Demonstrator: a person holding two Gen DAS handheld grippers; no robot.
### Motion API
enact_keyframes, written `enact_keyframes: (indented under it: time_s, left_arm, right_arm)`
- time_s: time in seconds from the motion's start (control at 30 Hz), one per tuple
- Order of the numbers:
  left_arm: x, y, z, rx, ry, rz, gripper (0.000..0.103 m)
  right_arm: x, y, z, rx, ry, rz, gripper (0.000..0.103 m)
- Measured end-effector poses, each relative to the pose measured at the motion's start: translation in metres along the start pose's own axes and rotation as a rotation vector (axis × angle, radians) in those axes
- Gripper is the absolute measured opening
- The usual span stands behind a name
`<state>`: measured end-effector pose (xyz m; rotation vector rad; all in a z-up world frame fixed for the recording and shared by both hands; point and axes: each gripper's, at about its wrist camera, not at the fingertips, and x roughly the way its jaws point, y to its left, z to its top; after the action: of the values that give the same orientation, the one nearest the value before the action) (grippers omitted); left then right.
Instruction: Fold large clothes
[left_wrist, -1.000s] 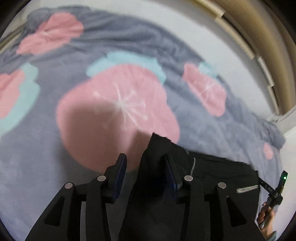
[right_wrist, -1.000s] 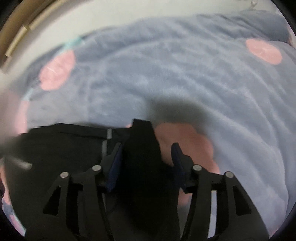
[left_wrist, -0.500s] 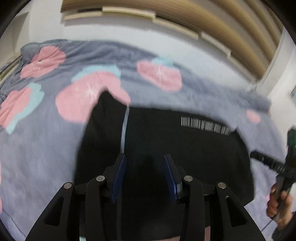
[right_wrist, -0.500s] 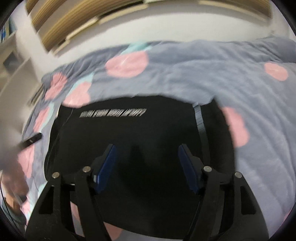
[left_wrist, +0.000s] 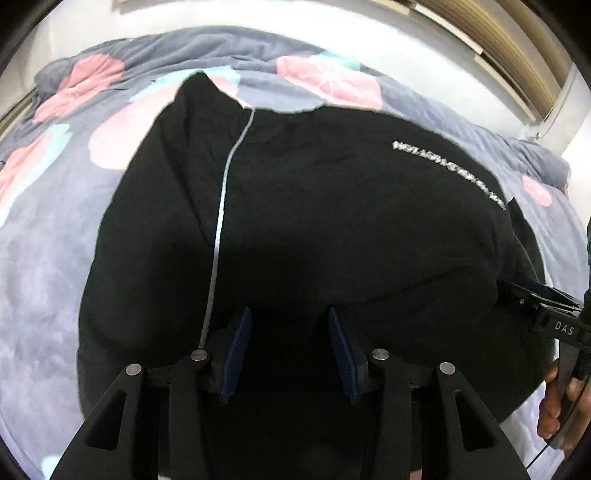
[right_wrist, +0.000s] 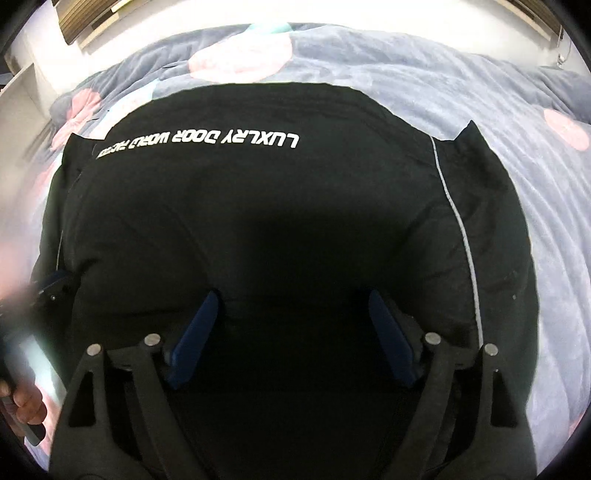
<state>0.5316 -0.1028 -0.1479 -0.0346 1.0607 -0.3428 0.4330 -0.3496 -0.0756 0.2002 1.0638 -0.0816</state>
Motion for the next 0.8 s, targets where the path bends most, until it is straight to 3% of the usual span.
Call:
enact_keyframes:
  time_s: [0.13, 0.27, 0.47, 0.57, 0.8]
  left_arm:
    - [-0.044, 0.009, -0.007, -0.011, -0.054, -0.032, 0.046]
    - [-0.074, 0.031, -0.022, -0.056, -0.092, 0.003, 0.046]
    - [-0.020, 0.065, -0.031, -0.178, 0.054, 0.038, 0.046]
    - [-0.012, 0.070, -0.026, -0.213, 0.059, 0.040, 0.046]
    - [-0.025, 0.068, -0.015, -0.161, 0.043, 0.022, 0.047]
  right_arm:
    - [-0.046, -0.009, -0.022, 0.015, -0.056, 0.002, 0.076]
    - [-0.065, -0.032, -0.051, 0.067, -0.064, -0.045, 0.076]
    - [-0.029, -0.055, -0.068, 0.113, 0.037, -0.079, 0.078]
    - [-0.024, -0.056, -0.068, 0.105, 0.044, -0.085, 0.081]
    - [-0.037, -0.066, -0.066, 0.110, 0.034, -0.034, 0.081]
